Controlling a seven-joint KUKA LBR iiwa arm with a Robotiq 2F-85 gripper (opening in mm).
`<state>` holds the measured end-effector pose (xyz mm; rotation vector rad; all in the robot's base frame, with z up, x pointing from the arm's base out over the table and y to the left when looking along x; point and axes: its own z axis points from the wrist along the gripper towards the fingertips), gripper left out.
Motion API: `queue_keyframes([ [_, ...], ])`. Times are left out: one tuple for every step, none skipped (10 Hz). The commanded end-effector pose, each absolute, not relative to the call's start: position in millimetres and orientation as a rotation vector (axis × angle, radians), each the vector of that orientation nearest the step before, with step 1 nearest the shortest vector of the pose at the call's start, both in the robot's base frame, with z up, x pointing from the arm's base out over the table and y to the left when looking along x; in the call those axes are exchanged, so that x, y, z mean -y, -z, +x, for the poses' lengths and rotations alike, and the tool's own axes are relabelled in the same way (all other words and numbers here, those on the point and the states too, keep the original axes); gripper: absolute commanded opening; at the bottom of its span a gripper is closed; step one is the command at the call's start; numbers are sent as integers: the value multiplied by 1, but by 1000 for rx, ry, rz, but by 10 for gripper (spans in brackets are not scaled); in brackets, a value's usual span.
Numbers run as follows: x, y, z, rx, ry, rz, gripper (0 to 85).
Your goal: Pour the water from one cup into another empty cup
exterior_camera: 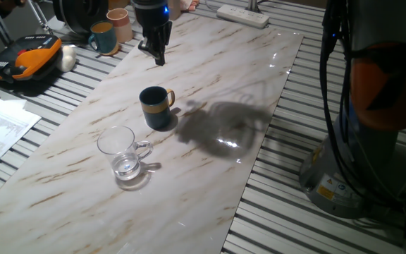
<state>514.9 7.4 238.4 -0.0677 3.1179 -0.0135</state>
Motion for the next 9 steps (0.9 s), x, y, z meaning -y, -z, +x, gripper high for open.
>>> queue_keyframes([
  [-10,-238,515,-3118,14,-61,0],
  [-14,-237,514,-3113,21,-48,0],
  [-18,-236,513,-3113,26,-39,0],
  [-22,-236,513,-3113,26,-32,0],
  [-23,-235,512,-3113,21,-32,0],
  [-25,-234,512,-3110,19,-29,0],
  [-27,-234,513,-3110,9,-27,0],
  [-29,-234,513,-3110,-5,-22,0],
  [-33,-234,514,-3110,-5,-18,0],
])
